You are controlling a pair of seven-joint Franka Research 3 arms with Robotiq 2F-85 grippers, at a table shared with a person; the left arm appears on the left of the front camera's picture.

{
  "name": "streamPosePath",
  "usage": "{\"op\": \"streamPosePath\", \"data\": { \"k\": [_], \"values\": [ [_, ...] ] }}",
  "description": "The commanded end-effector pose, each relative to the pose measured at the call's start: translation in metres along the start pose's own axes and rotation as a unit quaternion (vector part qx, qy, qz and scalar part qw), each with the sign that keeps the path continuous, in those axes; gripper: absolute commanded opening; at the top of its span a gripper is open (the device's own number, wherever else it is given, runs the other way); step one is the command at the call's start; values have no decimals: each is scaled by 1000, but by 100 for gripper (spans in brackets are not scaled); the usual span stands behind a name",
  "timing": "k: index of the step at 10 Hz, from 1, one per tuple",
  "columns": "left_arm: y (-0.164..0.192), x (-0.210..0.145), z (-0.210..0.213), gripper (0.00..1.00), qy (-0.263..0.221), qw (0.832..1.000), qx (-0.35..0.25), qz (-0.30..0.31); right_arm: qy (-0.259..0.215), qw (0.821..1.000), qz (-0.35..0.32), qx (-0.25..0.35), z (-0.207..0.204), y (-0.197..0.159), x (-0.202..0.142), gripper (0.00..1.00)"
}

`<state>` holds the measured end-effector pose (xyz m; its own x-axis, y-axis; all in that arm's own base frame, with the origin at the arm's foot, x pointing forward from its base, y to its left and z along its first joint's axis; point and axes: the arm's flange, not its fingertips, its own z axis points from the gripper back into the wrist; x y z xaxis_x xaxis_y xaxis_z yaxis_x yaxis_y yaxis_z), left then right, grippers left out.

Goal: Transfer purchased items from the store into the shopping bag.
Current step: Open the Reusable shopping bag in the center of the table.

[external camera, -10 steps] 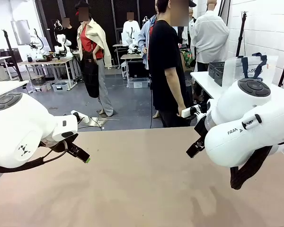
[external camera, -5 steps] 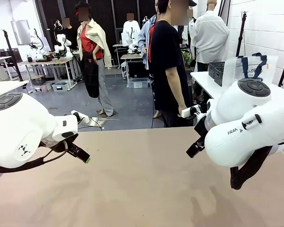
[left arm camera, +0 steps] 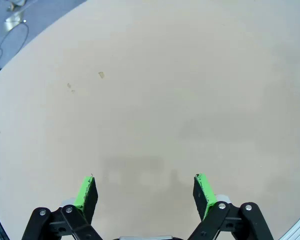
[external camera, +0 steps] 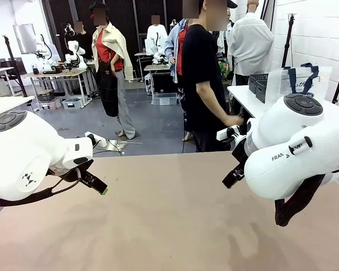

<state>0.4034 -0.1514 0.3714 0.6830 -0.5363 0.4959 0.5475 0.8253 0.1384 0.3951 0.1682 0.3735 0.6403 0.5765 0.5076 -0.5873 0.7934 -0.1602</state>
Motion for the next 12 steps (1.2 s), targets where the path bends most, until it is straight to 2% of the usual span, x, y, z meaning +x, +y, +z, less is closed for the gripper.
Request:
{"op": "streamPosePath", "data": {
  "k": [1,12],
  "values": [
    [1,0,0,100,0,1000,0,1,0,1000,0,0,0,0,0,100],
    [1,0,0,100,0,1000,0,1,0,1000,0,0,0,0,0,100]
  ]
}}
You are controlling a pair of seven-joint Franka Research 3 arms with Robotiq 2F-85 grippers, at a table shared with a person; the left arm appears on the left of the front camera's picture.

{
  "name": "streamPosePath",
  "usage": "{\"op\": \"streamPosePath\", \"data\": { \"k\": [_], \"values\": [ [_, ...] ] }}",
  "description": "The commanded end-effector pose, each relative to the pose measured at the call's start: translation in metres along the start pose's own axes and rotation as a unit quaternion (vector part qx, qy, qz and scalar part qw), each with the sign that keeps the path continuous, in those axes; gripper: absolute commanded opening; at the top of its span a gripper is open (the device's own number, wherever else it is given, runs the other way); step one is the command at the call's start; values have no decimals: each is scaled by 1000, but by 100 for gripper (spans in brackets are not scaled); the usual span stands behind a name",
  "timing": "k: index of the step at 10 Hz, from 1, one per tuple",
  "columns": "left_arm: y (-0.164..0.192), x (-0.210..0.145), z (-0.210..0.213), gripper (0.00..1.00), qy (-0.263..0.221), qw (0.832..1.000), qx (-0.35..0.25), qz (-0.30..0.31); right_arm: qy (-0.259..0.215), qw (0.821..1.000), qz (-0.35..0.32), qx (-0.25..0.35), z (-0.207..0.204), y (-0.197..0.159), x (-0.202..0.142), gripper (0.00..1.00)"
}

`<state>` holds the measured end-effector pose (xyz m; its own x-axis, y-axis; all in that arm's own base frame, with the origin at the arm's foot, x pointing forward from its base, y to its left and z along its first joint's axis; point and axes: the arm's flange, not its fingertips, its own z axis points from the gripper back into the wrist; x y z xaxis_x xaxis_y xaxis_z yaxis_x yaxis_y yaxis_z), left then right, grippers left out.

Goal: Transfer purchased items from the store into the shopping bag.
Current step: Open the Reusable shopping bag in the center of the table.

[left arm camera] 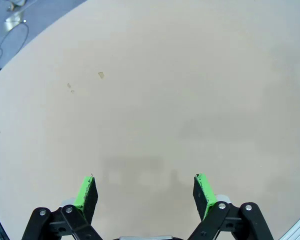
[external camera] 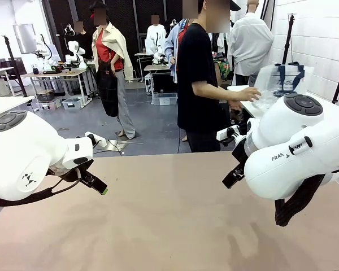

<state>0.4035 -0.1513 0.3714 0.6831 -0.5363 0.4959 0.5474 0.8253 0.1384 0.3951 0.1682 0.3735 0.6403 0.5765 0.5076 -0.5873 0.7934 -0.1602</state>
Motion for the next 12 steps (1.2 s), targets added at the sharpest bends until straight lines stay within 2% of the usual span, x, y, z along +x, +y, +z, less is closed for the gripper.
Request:
{"op": "streamPosePath", "data": {
  "k": [1,12],
  "values": [
    [1,0,0,100,0,1000,0,1,0,1000,0,0,0,0,0,100],
    [1,0,0,100,0,1000,0,1,0,1000,0,0,0,0,0,100]
  ]
}}
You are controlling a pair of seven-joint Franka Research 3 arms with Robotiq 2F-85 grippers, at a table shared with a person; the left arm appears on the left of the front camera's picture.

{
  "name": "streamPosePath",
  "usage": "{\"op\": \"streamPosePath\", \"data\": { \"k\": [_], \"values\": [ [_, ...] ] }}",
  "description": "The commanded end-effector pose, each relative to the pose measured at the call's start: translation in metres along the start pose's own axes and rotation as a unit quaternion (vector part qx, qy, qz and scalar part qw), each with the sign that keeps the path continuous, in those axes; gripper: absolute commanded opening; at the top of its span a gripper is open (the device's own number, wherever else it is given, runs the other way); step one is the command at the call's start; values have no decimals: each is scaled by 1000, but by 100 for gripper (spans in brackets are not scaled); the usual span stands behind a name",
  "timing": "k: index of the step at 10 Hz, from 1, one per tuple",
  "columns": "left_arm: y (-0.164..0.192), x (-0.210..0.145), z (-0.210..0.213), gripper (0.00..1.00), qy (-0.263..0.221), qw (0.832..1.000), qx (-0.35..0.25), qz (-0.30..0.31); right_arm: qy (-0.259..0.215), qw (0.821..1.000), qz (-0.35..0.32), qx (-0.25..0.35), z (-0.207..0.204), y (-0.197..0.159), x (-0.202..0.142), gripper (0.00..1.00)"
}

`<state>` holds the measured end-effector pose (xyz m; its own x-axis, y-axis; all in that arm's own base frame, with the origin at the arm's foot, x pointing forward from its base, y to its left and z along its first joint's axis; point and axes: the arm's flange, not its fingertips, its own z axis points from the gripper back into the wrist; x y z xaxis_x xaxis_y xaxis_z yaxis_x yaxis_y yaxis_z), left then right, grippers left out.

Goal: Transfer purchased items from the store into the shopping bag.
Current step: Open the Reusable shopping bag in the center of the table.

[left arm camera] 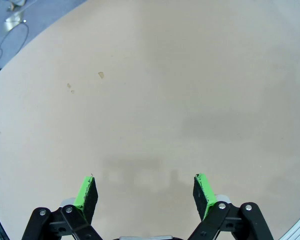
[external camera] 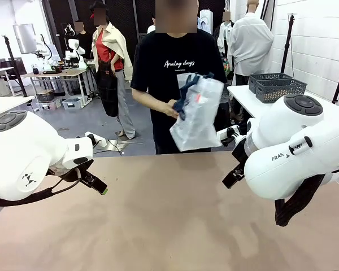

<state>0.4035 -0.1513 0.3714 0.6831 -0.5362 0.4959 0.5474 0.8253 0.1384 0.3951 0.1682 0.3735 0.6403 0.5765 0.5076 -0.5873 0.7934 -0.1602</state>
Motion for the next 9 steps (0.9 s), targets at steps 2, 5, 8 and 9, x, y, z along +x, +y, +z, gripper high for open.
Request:
{"op": "streamPosePath", "data": {
  "k": [2,5,8,9],
  "values": [
    [1,0,0,100,0,1000,0,1,0,1000,0,0,0,0,0,100],
    [1,0,0,100,0,1000,0,1,0,1000,0,0,0,0,0,100],
    [1,0,0,100,0,1000,0,1,0,1000,0,0,0,0,0,100],
    [1,0,0,100,0,1000,0,1,0,1000,0,0,0,0,0,100]
  ]
}}
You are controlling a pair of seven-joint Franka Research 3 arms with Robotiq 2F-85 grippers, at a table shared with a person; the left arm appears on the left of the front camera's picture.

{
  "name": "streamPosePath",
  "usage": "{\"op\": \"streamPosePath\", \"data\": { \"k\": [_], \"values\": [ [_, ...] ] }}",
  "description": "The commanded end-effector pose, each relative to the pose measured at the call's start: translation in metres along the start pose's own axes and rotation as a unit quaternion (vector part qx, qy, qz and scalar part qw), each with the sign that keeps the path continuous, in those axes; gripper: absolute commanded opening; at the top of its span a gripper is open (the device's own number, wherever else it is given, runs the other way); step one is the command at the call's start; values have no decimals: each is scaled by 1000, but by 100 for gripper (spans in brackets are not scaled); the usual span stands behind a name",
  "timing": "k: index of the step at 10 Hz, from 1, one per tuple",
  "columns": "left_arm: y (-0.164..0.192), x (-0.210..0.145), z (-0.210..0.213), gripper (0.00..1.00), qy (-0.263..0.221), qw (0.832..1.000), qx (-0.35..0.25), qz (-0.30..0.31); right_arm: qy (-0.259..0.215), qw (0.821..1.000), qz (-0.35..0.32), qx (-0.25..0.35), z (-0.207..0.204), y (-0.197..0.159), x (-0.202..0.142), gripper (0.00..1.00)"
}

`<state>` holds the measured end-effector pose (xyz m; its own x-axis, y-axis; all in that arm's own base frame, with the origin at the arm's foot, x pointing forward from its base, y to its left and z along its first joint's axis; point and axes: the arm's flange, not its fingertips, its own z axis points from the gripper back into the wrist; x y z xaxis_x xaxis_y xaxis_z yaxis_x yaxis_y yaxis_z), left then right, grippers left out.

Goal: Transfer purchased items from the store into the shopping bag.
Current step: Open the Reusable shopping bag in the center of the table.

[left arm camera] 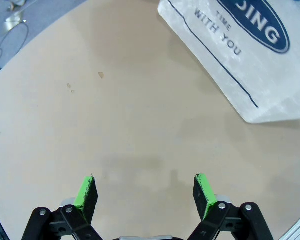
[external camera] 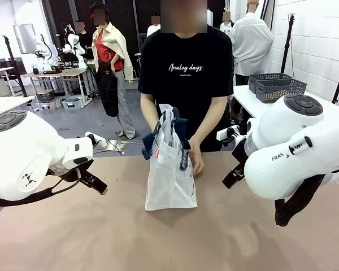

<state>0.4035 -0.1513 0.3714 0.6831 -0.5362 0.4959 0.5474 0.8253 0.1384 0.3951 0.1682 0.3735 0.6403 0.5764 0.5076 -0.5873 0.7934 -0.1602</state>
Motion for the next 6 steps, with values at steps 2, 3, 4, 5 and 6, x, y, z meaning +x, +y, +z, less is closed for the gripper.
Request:
{"op": "streamPosePath", "data": {
  "k": [2,3,4,5,6],
  "values": [
    [1,0,0,100,0,1000,0,1,0,1000,0,0,0,0,0,100],
    [1,0,0,100,0,1000,0,1,0,1000,0,0,0,0,0,100],
    [1,0,0,100,0,1000,0,1,0,1000,0,0,0,0,0,100],
    [1,0,0,100,0,1000,0,1,0,1000,0,0,0,0,0,100],
    [1,0,0,100,0,1000,0,1,0,1000,0,0,0,0,0,100]
  ]
}}
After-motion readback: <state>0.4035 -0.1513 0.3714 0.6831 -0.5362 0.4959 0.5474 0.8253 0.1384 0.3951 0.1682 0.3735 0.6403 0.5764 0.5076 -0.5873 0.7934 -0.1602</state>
